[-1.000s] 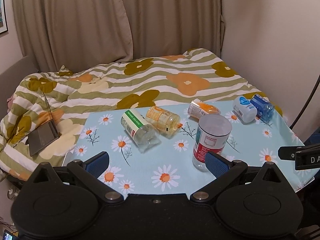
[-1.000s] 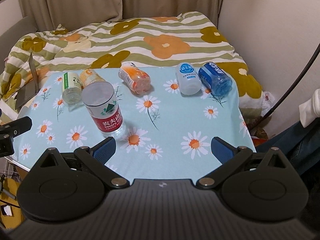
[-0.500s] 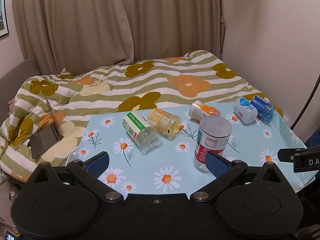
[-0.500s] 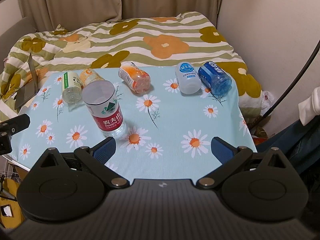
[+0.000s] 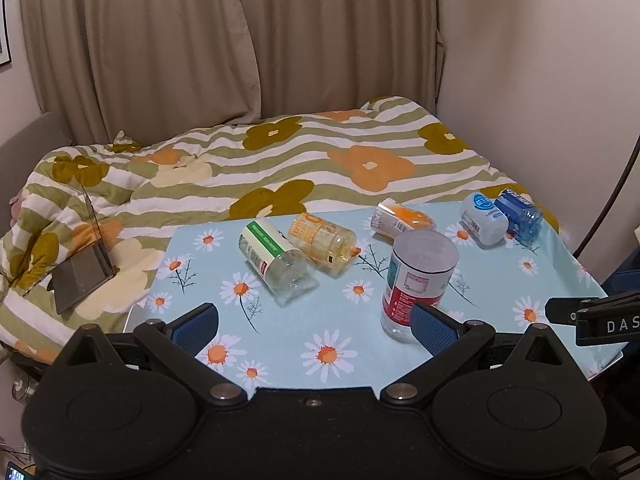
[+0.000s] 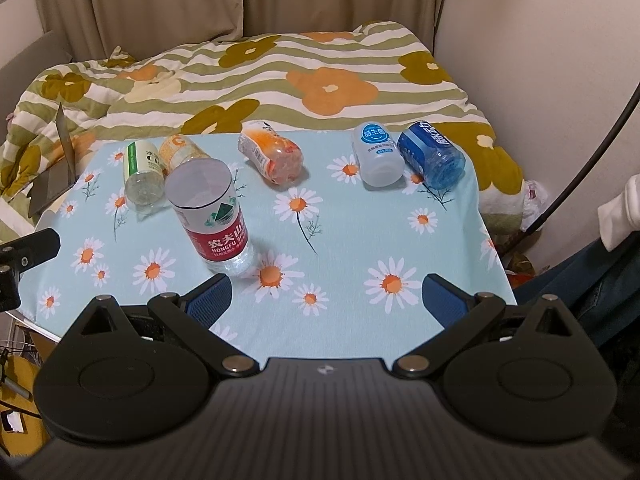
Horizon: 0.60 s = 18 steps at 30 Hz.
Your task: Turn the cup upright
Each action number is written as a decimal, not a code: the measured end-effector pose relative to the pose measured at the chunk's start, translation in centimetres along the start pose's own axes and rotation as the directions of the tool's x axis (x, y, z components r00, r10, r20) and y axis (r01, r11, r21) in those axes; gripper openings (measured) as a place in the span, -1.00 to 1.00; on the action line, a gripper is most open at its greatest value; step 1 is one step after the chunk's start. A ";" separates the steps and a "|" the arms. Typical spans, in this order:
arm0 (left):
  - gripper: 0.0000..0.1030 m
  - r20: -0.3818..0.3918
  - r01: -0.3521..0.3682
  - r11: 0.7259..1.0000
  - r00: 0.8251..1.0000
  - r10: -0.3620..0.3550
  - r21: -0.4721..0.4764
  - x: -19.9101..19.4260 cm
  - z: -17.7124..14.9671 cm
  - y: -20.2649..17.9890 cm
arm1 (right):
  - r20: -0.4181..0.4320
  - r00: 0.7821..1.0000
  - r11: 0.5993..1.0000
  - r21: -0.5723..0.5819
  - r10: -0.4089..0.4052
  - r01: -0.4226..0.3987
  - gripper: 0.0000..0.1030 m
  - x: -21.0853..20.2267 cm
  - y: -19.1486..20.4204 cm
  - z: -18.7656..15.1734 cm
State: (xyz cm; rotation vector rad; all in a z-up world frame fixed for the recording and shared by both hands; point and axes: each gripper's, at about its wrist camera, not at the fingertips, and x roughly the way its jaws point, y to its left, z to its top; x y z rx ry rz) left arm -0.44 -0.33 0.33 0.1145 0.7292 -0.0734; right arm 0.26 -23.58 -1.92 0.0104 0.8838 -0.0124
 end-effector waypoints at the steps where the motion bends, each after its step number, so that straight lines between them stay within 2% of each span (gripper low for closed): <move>1: 1.00 0.001 -0.001 1.000 1.000 0.001 0.001 0.0 0.0 0.0 | 0.001 1.000 1.000 0.001 -0.001 0.001 1.00 0.0 0.0 0.0; 18: 1.00 0.031 -0.011 1.000 0.999 0.011 0.008 0.4 0.6 0.8 | 0.001 1.000 1.000 0.009 -0.008 0.008 1.00 0.0 0.3 0.4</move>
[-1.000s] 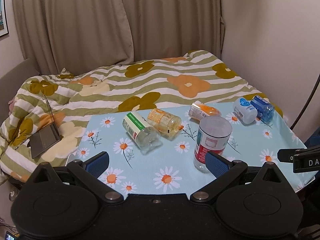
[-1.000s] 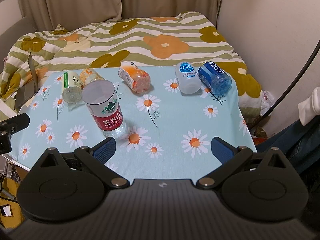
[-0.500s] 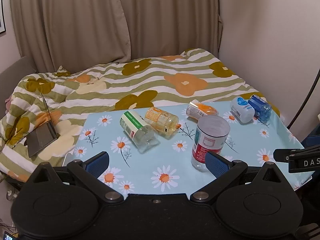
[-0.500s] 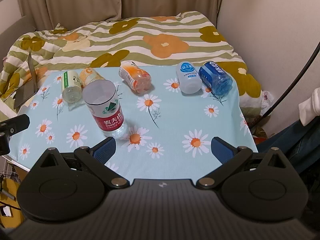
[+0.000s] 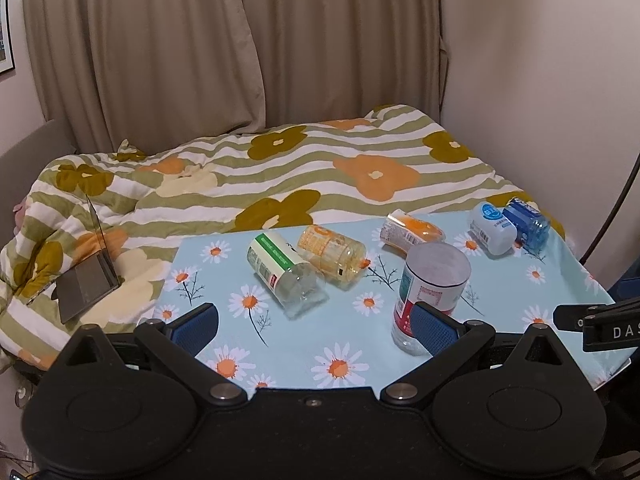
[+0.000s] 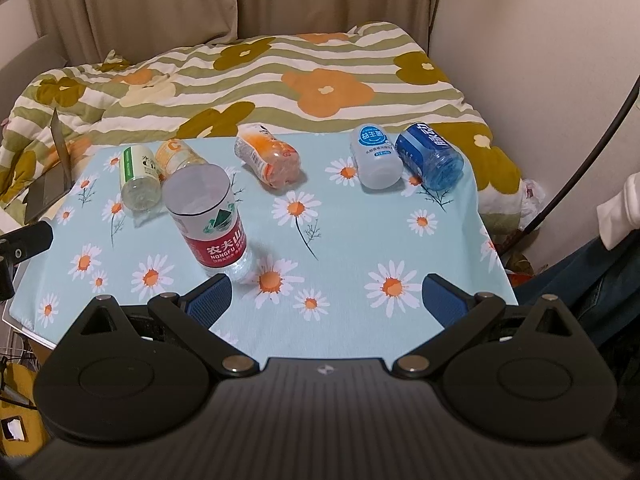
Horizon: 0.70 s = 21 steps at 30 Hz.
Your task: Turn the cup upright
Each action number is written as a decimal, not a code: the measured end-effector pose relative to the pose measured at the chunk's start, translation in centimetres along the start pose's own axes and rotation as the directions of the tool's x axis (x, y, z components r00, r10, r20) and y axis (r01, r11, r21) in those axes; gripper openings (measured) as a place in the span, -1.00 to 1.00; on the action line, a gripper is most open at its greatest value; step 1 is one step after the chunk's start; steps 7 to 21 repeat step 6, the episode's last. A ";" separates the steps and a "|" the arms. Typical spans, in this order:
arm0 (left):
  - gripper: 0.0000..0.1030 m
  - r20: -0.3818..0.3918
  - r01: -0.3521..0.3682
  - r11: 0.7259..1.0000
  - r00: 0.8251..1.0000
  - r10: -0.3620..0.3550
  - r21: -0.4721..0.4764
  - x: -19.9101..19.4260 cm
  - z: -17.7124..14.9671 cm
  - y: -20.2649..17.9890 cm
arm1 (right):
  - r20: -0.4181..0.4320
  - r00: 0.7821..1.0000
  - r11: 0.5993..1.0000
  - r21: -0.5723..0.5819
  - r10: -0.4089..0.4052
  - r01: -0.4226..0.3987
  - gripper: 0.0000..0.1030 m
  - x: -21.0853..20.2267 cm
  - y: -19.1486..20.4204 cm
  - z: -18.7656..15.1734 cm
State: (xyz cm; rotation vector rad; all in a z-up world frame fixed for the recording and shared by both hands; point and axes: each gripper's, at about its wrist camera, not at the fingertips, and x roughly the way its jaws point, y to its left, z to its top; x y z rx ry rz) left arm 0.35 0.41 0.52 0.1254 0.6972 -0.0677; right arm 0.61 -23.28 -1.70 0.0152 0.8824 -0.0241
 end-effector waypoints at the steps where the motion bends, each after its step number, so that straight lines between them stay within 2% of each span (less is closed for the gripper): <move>1: 1.00 0.003 -0.001 1.000 1.000 0.001 0.002 0.0 0.0 0.0 | 0.000 1.000 1.000 0.001 0.000 0.000 1.00 0.0 0.0 0.0; 21: 1.00 0.015 -0.010 1.000 1.000 0.010 0.009 0.0 0.1 0.2 | 0.000 1.000 1.000 0.000 0.002 -0.002 1.00 0.0 0.0 0.0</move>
